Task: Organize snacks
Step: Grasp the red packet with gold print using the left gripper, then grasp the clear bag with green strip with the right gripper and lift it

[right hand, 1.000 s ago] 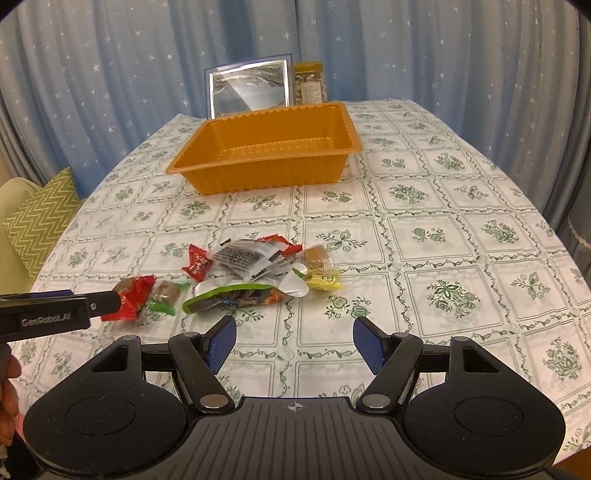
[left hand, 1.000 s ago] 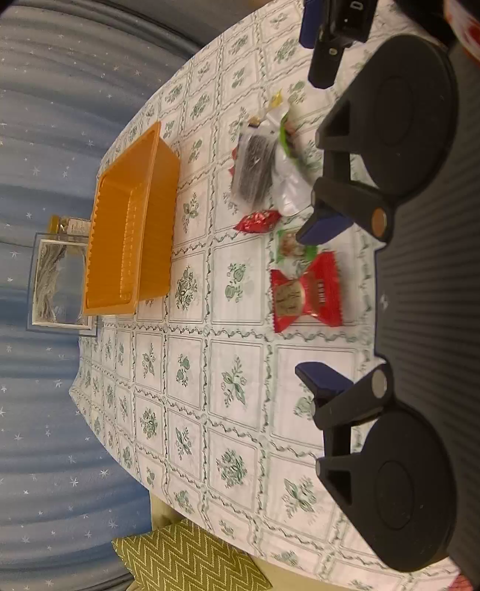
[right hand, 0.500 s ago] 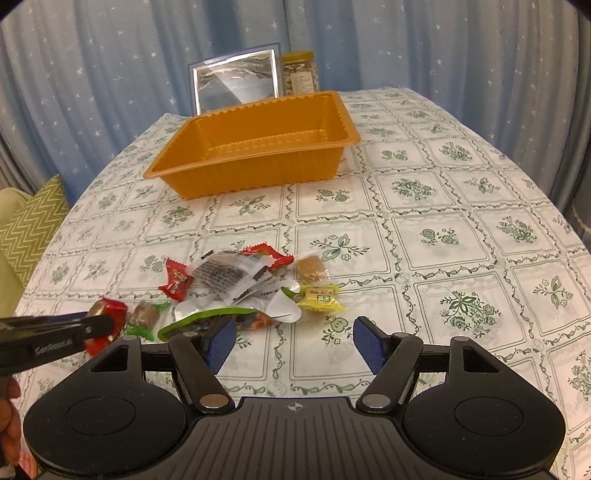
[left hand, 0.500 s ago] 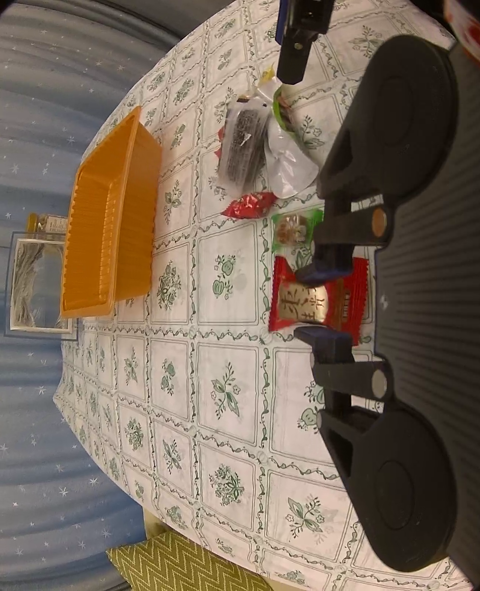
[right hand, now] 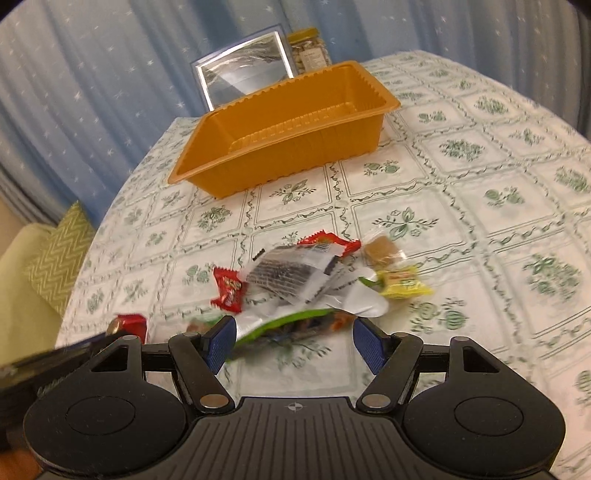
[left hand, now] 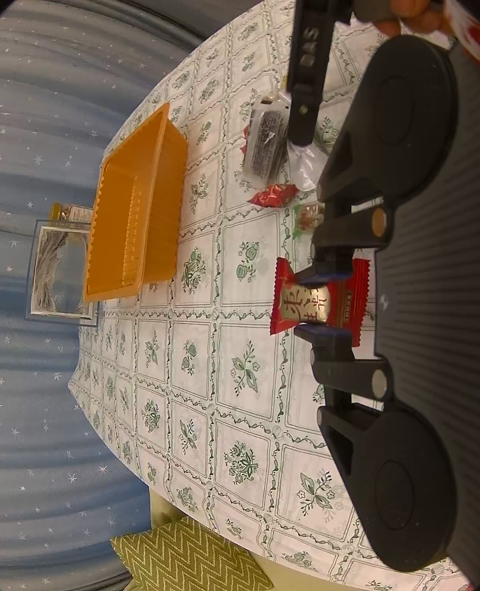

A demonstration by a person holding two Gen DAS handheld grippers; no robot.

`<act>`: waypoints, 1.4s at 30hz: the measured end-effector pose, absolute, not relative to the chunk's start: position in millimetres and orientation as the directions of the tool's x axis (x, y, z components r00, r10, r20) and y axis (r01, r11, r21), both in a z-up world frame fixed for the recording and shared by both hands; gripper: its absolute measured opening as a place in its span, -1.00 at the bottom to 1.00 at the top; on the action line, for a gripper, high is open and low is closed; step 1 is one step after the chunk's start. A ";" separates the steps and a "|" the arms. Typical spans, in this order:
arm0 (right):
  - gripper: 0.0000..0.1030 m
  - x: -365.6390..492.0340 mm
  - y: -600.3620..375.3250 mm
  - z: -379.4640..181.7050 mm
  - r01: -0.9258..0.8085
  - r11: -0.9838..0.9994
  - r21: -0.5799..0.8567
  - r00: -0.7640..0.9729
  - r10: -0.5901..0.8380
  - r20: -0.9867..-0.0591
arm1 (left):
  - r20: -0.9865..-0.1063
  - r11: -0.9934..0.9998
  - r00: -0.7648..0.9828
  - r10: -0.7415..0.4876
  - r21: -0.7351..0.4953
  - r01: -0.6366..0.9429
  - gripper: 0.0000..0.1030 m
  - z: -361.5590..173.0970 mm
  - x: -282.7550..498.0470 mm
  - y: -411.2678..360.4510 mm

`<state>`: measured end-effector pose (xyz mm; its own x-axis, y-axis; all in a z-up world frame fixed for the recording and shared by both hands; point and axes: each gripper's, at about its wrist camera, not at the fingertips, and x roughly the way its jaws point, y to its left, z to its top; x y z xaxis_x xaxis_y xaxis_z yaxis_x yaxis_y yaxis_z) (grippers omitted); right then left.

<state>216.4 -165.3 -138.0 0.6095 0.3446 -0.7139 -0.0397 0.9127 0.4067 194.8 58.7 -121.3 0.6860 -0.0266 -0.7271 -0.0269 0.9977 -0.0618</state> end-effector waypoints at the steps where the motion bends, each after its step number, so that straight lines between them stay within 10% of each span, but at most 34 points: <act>1: 0.36 219.7 -164.4 -139.6 -0.020 0.911 0.412 0.611 0.337 -0.716 | -0.727 0.998 0.686 -0.030 -0.064 -0.025 -0.60 -121.1 195.1 58.9; 11: 0.33 229.2 -136.9 -144.4 -0.047 0.973 0.227 0.642 0.203 -0.739 | -0.735 0.996 0.676 -0.048 -0.084 -0.020 -0.60 -126.4 193.8 61.2; 19: -0.51 205.9 -143.7 -141.0 -0.198 0.967 0.160 0.604 0.249 -0.757 | -0.732 0.996 0.679 -0.059 -0.089 -0.010 -0.60 -120.9 187.3 58.3; 23: -0.60 193.9 -154.7 -138.4 -0.230 0.968 0.100 0.587 0.220 -0.779 | -0.728 0.996 0.682 -0.069 -0.093 0.001 -0.60 -117.1 183.1 53.9; 29: -0.48 185.1 -170.0 -133.8 -0.191 0.977 0.095 0.619 0.195 -0.761 | -0.725 0.995 0.684 -0.075 -0.095 0.009 -0.60 -114.8 181.4 49.5; 32: 0.22 186.7 -167.0 -132.2 -0.185 0.977 0.102 0.638 0.199 -0.744 | -0.726 0.995 0.684 -0.078 -0.095 0.013 -0.60 -115.3 182.7 49.3; 42: 0.03 209.3 -152.5 -145.1 -0.164 0.985 0.060 0.647 0.153 -0.747 | -0.737 0.995 0.670 -0.085 -0.099 0.017 -0.60 -123.5 188.3 50.6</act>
